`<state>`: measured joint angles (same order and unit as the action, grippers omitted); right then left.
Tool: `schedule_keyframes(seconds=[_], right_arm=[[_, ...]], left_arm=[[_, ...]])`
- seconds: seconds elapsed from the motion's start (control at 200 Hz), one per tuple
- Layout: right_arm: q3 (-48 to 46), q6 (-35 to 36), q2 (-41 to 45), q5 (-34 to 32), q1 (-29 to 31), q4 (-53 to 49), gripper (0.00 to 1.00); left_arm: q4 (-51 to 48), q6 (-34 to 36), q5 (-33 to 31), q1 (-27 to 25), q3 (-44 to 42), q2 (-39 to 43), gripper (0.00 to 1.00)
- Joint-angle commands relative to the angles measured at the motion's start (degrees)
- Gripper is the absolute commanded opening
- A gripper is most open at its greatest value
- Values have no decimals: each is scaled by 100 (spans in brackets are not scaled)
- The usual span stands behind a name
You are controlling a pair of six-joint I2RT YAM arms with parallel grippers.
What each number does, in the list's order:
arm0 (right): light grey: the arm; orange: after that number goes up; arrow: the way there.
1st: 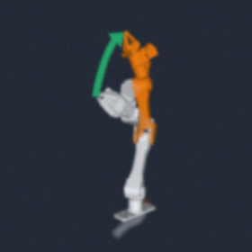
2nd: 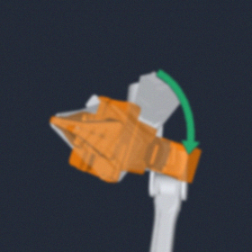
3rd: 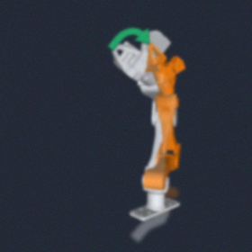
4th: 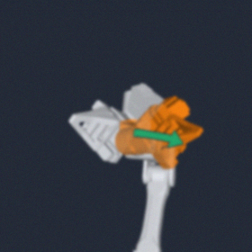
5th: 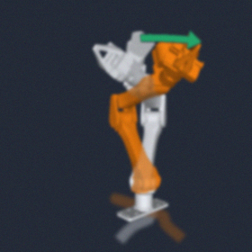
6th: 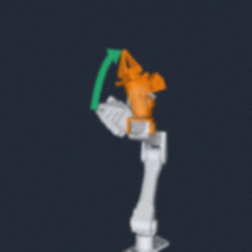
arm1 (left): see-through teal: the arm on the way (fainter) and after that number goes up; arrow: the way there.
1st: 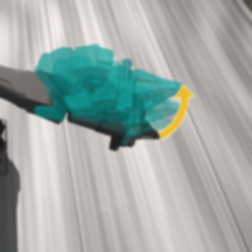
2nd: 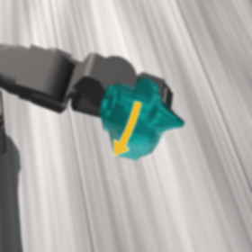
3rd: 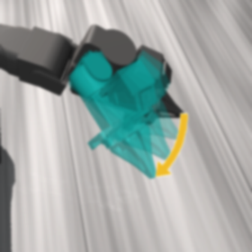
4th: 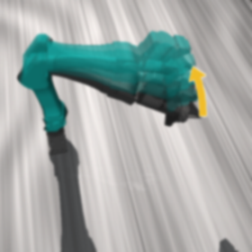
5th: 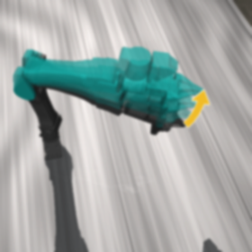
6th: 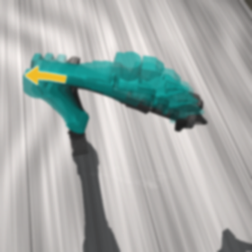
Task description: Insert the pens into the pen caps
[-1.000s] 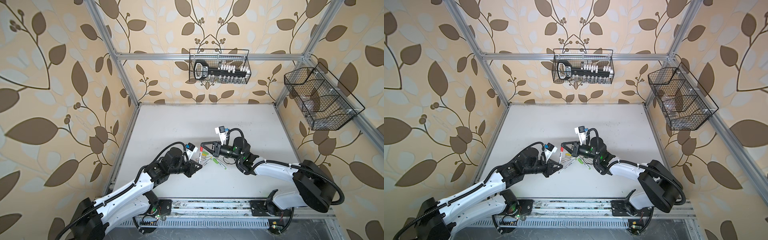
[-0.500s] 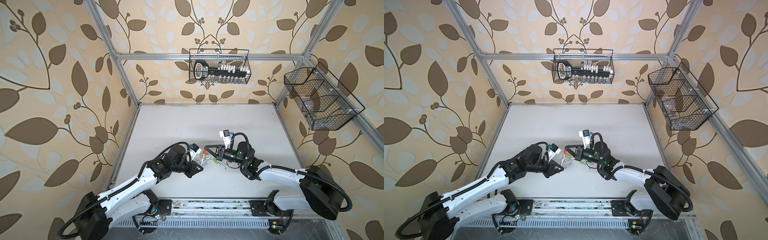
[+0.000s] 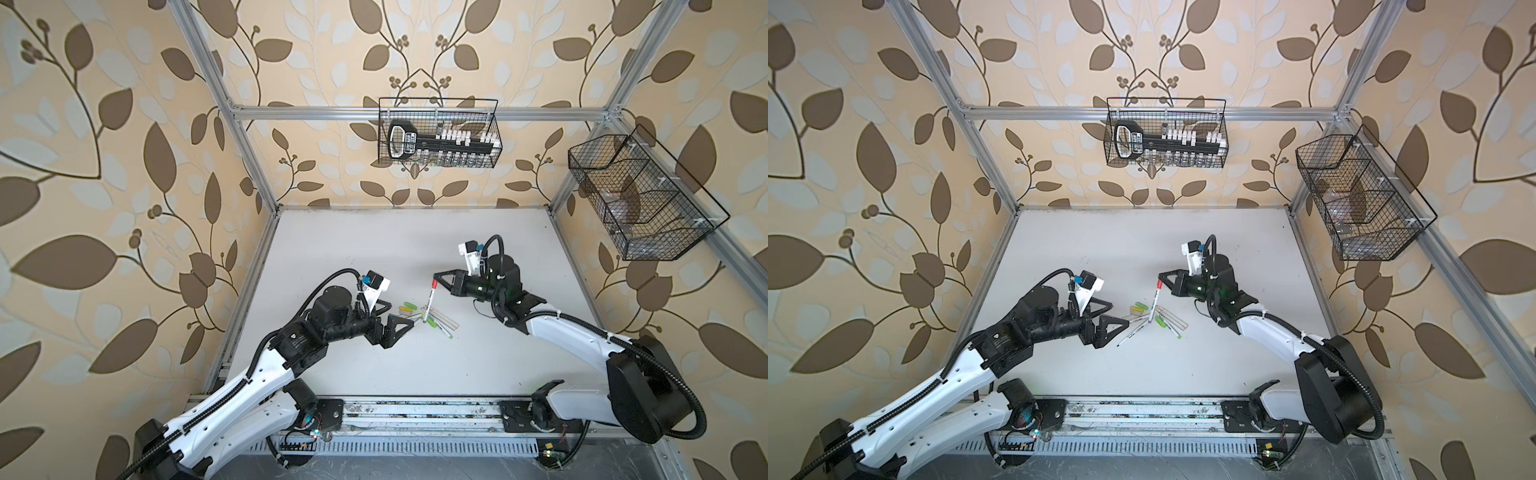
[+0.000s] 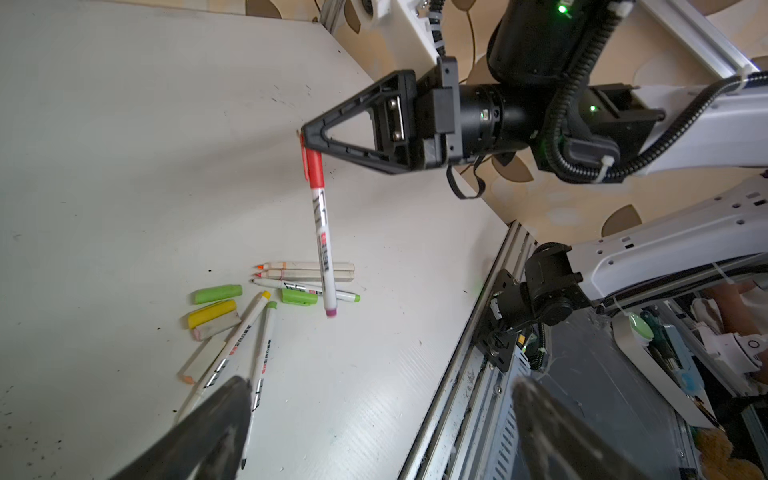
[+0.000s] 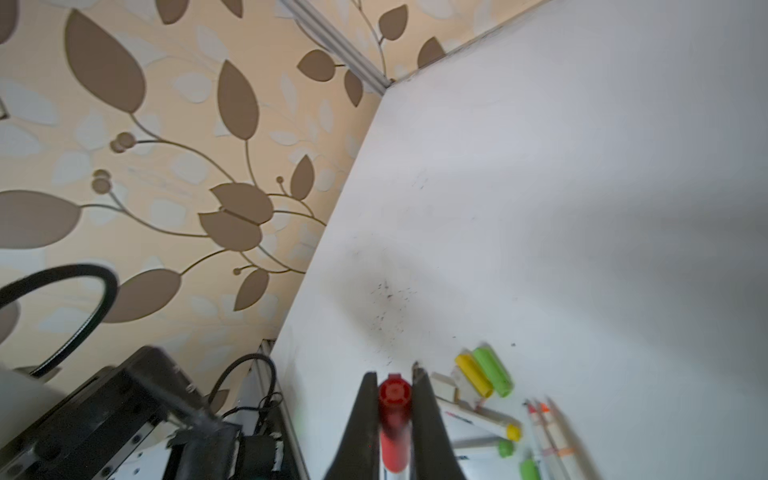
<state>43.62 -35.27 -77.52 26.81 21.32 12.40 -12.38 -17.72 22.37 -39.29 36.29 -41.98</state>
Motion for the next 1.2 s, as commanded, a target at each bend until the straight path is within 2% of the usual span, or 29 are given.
schedule_keyframes(seconds=[0.0, 0.11, 0.245, 0.455, 0.585, 0.705, 0.805, 1.005, 1.195], right_arm=[[743, 1357, -572, -317, -563, -1980, 0], [1623, 2050, -1402, -598, -1156, -3059, 0], [2720, 2628, -2343, -1701, -1534, -4298, 0], [3575, 2922, -3251, -2558, -1890, -4984, 0], [3429, 2869, -3410, -2457, -2115, -4802, 1], [3228, 2809, -3428, -2413, -2197, -4552, 10], [3215, 2807, -3515, -2369, -2237, -4511, 13], [3170, 2826, -3488, -2286, -2255, -4437, 28], [2949, 2791, -3122, -2241, -2233, -4318, 38]], left_arm=[[-272, -168, -231, 44, -2, 145, 99], [-529, -191, -184, 42, 185, 105, 99], [-747, -193, -180, 44, 245, 133, 99], [-646, -197, -241, 44, 155, 306, 99], [-603, -201, -187, 44, 136, 261, 99], [-500, -265, -141, 44, 67, 225, 99], [-413, -313, -136, 44, 10, 178, 99], [-208, -423, -162, 44, -77, -5, 99], [-34, -509, -249, 44, -157, -266, 99]])
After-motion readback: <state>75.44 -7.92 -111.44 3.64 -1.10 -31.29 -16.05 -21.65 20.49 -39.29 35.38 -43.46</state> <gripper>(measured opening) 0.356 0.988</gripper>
